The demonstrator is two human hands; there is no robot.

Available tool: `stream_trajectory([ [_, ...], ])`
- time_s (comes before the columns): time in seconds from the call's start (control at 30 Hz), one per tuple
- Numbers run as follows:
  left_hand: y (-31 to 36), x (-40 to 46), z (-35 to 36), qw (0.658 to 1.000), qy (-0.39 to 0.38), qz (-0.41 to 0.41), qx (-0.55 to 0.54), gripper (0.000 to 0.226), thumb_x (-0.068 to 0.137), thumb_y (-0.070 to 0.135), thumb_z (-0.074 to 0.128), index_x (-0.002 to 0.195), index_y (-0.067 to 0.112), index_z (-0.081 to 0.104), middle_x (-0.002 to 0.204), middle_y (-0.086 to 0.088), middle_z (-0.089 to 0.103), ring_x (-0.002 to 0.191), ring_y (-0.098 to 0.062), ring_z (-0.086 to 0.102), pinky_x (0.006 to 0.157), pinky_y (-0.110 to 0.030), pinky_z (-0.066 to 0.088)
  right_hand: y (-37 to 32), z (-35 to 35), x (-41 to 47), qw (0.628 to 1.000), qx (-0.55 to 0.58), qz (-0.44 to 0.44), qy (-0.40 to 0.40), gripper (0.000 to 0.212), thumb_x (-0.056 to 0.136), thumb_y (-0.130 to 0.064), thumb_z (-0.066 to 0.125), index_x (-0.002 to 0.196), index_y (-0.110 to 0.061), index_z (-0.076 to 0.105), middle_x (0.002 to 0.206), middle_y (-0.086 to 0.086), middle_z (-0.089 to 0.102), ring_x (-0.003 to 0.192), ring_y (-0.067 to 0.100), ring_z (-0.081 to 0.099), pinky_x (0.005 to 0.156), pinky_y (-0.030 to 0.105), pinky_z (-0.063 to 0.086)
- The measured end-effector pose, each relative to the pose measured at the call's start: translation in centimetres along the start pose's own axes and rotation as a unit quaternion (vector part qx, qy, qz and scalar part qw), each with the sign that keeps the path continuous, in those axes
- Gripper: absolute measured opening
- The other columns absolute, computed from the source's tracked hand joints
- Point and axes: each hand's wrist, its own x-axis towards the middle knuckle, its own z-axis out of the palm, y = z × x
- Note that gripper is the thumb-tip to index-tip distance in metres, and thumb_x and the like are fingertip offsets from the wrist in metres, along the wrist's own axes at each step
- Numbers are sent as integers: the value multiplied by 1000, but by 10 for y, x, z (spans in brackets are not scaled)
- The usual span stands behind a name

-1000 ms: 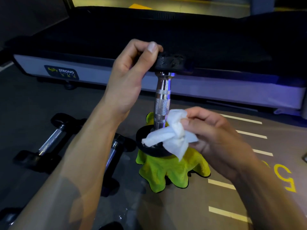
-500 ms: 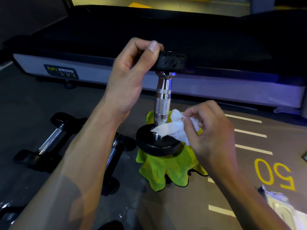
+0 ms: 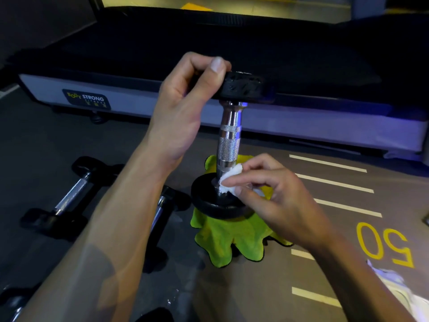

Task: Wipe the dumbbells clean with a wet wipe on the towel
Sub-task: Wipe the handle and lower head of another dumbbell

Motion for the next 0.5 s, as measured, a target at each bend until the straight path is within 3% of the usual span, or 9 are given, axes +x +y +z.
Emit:
stream_trajectory([
  [0.07,1,0,1,1000,-2,2,-2,14,105,26,53,104,16,63,115,-1,68,101,-3,61,92,-22,48,-1,-6,7,998,26,25,-43,21,91,-13,78,102,-30,84,100,-1,58,95,10,62,79,13,46],
  [0.17,0,0,4,1000,-3,6,-6,13,105,25,54,103,15,62,116,-4,67,101,-5,61,91,-22,48,-6,-9,19,998,-10,20,-61,22,87,-12,82,98,-31,85,90,-6,60,80,8,63,72,13,46],
  [0.27,0,1,6,1000,0,12,-5,11,105,24,55,100,17,61,114,-9,65,98,-10,58,88,-22,47,-22,3,20,986,-160,-33,-24,14,85,-16,82,92,-28,83,83,-7,60,74,9,62,69,24,51],
  [0.33,0,1,8,1000,2,13,8,13,106,25,56,100,15,61,110,-12,61,95,-14,54,84,-22,46,-37,20,15,950,-308,-33,-28,12,81,-9,77,82,-20,72,84,-6,54,77,19,60,63,36,51],
  [0.37,0,1,9,1000,-1,13,15,14,106,25,56,101,13,61,109,-13,60,94,-15,53,82,-21,45,-45,30,12,934,-356,-26,-14,20,74,-3,76,73,-19,64,82,-5,50,74,25,57,56,35,45],
  [0.43,1,1,13,1000,-10,16,18,15,106,24,55,104,10,60,108,-13,60,94,-15,53,82,-21,45,-60,45,5,919,-391,-43,-6,22,65,2,63,63,-20,61,77,0,52,65,27,56,49,30,31],
  [0.5,1,0,14,1000,-10,16,19,19,105,23,54,108,4,60,106,-11,60,92,-12,55,81,-19,46,-70,50,-2,907,-418,-59,-14,27,69,-4,44,65,-15,68,80,4,60,72,26,62,49,31,38],
])
